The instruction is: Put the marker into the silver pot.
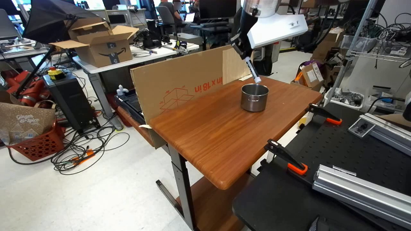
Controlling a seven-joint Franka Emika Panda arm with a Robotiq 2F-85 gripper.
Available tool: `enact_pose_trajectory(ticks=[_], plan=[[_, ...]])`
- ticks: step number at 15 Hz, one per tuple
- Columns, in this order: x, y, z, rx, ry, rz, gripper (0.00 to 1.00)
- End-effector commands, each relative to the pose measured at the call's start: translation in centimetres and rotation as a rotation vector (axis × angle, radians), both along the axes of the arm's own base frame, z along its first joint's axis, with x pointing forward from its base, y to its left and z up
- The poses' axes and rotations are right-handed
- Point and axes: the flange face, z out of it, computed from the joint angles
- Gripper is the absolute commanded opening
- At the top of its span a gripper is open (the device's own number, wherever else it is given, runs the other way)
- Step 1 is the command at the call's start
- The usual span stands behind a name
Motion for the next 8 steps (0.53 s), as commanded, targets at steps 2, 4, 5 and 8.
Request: enact_pose_trajectory(ticks=[2, 4, 5, 8], plan=[[0.3, 0.0, -2.6, -0.007, 0.004, -0.026, 0.05], [0.4, 0.1, -4.3, -0.013, 0.038, -0.028, 0.05], [0.5, 0.1, -4.9, -0.016, 0.051, -0.027, 0.05], [1.3, 0.0, -6.8, -0.025, 0.084, -0.027, 0.05]])
